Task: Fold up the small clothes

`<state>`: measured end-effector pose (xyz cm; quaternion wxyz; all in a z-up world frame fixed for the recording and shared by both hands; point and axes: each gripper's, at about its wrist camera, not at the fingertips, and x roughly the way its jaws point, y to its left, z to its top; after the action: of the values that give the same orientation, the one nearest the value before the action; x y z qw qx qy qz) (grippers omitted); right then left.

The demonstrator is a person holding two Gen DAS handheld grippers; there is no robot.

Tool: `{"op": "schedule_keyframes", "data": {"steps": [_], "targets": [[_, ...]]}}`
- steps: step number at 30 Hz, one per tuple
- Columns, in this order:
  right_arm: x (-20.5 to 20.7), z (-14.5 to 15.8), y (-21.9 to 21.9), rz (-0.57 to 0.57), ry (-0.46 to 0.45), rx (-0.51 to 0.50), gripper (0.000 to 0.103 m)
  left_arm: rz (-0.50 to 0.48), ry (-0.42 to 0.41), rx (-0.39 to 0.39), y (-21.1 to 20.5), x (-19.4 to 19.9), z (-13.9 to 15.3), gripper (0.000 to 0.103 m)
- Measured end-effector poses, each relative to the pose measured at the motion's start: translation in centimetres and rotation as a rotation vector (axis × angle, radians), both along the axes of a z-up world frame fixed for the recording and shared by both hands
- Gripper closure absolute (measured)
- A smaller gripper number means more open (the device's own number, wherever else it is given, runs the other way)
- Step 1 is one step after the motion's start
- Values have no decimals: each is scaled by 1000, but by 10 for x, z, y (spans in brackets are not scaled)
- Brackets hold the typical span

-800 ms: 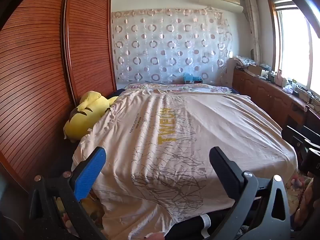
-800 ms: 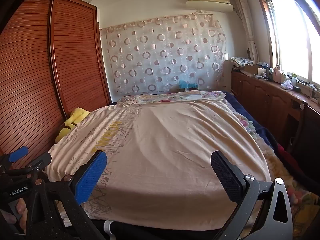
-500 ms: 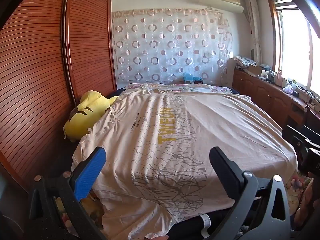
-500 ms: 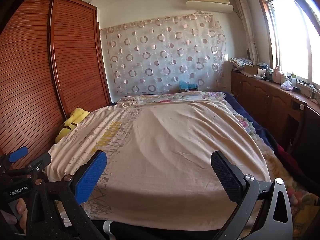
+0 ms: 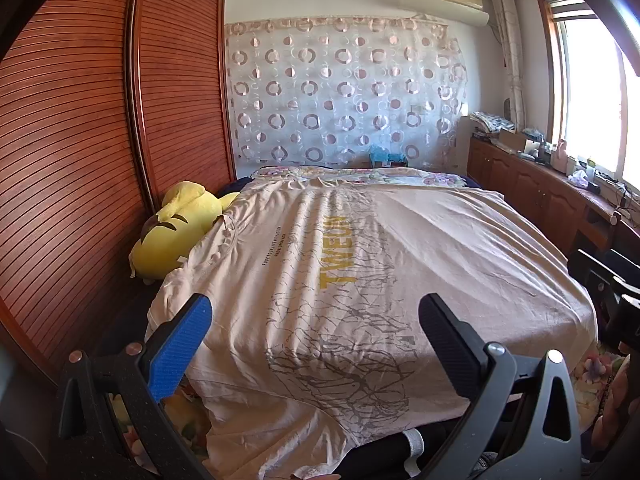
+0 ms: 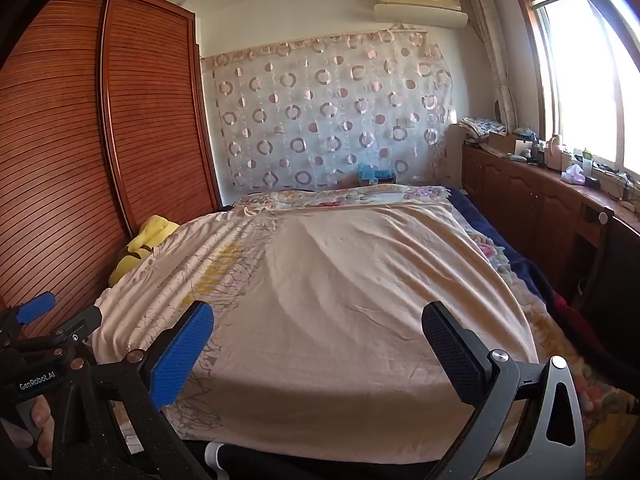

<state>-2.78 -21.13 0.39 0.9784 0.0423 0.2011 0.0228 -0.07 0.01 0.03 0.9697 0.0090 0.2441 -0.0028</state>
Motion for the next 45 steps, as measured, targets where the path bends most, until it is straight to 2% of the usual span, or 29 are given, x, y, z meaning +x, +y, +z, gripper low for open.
{"op": "schedule_keyframes", "data": {"steps": [19,45], "targets": [[-1,3,-1,0,-9,-5,0,-3,-6,2,15,-2,10,0],[-1,5,-2,0,-12,-6,0,-1,-12,1,13,-4,9,0]]}}
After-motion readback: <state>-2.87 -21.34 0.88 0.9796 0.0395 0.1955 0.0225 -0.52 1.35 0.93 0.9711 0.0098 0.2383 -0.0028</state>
